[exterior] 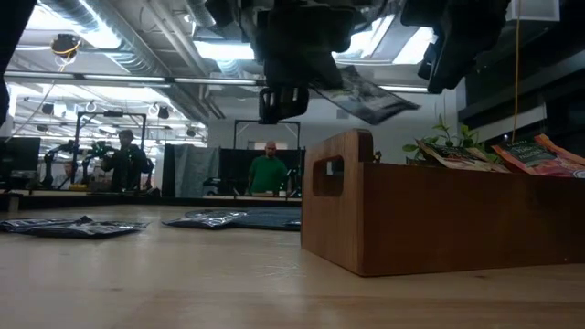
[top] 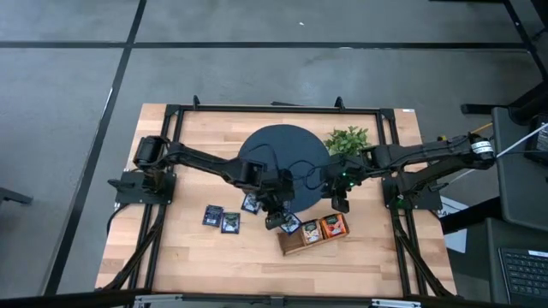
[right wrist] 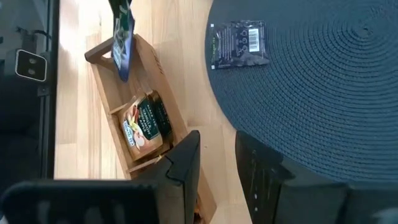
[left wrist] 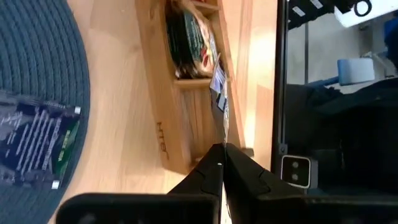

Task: Pick & Place Tea
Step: Put the purple tea bag into the left section of the wooden organizer

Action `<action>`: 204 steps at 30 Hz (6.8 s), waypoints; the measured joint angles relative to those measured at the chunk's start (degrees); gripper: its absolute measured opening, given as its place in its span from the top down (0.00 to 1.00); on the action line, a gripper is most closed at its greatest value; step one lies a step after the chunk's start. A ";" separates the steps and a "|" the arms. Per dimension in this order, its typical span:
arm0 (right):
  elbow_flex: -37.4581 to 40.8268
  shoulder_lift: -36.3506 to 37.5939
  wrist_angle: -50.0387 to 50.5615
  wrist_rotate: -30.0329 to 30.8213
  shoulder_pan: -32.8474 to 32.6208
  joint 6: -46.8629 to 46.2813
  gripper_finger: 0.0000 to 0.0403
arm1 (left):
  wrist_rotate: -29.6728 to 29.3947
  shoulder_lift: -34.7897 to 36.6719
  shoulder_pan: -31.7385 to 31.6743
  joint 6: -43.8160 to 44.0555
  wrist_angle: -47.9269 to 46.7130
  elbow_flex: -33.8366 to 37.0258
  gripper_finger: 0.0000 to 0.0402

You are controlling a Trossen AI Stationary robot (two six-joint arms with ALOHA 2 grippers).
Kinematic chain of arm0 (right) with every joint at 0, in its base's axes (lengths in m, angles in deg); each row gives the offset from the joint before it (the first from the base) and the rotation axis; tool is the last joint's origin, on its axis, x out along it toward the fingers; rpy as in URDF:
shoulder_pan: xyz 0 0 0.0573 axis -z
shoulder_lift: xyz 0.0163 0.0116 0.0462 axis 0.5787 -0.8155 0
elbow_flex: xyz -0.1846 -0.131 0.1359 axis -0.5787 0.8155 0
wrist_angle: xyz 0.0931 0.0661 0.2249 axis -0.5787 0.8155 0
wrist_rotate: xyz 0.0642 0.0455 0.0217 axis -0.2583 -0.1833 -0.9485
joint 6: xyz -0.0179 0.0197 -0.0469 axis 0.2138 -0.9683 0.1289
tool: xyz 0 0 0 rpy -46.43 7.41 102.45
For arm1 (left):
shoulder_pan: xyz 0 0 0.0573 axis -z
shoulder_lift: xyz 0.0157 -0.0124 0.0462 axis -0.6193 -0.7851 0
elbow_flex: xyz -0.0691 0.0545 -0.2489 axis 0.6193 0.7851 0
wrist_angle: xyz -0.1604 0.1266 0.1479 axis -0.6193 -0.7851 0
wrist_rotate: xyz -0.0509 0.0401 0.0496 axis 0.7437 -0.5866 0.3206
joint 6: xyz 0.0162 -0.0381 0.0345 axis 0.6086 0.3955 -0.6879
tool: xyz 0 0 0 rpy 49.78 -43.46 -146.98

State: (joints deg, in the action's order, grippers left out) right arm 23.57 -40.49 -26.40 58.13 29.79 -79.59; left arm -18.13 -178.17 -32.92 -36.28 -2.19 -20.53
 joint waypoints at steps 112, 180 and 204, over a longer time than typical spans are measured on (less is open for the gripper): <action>0.00 -31.42 -42.91 -10.36 7.98 -7.66 0.74 | -37.05 7.17 7.85 15.16 13.55 33.67 0.80; -7.78 -42.25 -40.32 -24.83 12.54 -0.81 0.99 | -40.61 15.68 7.41 7.20 23.08 34.21 0.93; -7.78 -29.49 -29.71 -6.79 7.56 9.92 0.98 | -36.75 22.78 -0.42 -0.85 24.50 34.04 0.57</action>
State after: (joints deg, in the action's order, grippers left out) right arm 15.79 -69.98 -56.11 51.34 37.35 -69.66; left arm -54.88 -155.39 -33.34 -37.13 22.31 13.52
